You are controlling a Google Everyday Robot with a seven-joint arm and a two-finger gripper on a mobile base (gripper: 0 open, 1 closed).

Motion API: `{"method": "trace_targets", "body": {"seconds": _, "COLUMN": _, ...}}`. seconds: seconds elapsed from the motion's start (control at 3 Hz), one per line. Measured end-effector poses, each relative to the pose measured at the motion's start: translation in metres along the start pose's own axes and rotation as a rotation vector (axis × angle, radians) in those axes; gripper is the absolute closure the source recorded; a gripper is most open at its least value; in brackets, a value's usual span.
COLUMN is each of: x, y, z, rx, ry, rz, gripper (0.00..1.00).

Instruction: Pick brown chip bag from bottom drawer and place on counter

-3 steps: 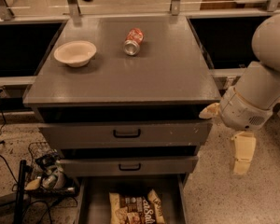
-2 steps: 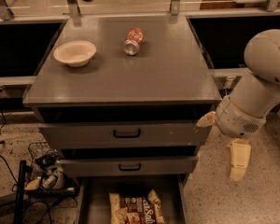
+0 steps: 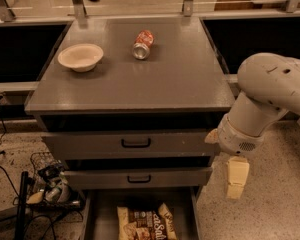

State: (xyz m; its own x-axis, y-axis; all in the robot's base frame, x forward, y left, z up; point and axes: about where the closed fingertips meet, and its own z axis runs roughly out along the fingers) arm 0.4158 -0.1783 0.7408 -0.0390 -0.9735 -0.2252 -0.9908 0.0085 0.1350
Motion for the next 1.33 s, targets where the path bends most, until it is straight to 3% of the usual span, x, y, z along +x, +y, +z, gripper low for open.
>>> {"method": "trace_targets", "body": {"seconds": 0.33, "x": 0.002, "y": -0.010, "z": 0.025, "rx": -0.005, "ry": 0.018, "rz": 0.079, "gripper": 0.00}}
{"method": "trace_targets", "body": {"seconds": 0.67, "x": 0.002, "y": -0.010, "z": 0.026, "rx": -0.005, "ry": 0.020, "rz": 0.077, "gripper": 0.00}}
{"method": "trace_targets", "body": {"seconds": 1.0, "x": 0.001, "y": -0.007, "z": 0.055, "rx": -0.030, "ry": -0.009, "rz": 0.070, "gripper": 0.00}}
{"method": "trace_targets", "body": {"seconds": 1.33, "x": -0.004, "y": -0.003, "z": 0.107, "rx": -0.096, "ry": -0.030, "rz": 0.047, "gripper": 0.00}}
